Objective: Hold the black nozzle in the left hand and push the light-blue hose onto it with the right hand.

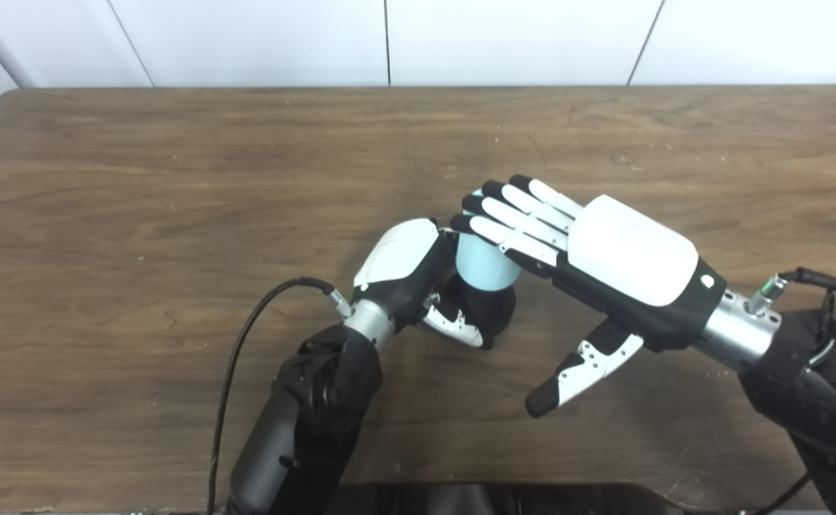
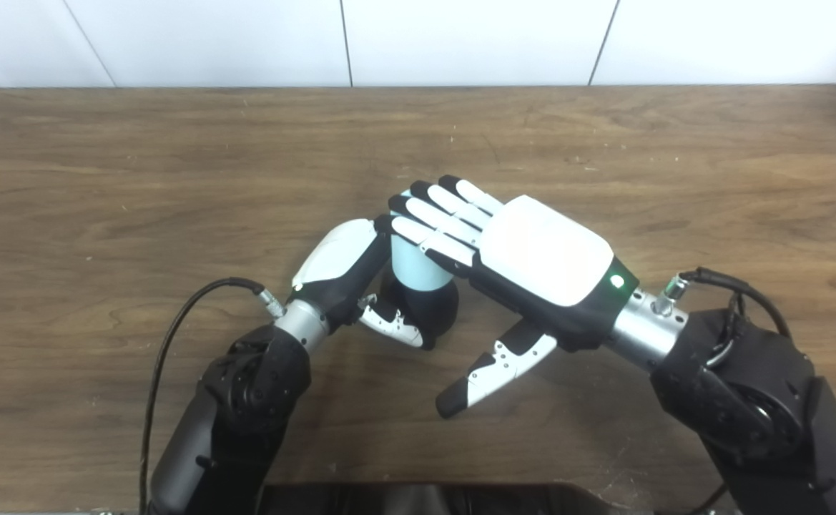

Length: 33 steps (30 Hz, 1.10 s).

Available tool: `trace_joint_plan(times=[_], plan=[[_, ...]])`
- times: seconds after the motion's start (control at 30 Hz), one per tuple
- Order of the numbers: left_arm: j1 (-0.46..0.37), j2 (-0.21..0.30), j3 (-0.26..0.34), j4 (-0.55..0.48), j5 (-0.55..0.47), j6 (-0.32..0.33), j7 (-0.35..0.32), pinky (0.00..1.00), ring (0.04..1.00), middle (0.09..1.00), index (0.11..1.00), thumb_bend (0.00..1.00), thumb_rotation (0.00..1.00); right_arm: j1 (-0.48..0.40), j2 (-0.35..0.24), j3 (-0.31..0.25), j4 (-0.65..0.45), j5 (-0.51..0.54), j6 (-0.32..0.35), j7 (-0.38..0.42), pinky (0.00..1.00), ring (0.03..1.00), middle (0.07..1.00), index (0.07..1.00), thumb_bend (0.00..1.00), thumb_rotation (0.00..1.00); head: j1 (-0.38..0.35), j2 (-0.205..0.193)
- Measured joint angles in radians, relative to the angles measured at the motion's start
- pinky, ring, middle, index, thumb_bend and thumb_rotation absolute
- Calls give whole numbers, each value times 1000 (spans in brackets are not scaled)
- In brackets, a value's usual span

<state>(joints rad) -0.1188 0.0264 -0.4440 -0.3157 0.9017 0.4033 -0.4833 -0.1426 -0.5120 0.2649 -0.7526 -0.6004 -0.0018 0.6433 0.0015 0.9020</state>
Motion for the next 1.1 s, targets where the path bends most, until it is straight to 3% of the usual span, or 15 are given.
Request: trace_joint_plan(times=[1.1], plan=[[0,-1,2,0,3,0,-3,1000,738,611,488,517,41,12,-5,21,-1,-31,0,-17,1000,1000,1000,998,673,1000,0,5]])
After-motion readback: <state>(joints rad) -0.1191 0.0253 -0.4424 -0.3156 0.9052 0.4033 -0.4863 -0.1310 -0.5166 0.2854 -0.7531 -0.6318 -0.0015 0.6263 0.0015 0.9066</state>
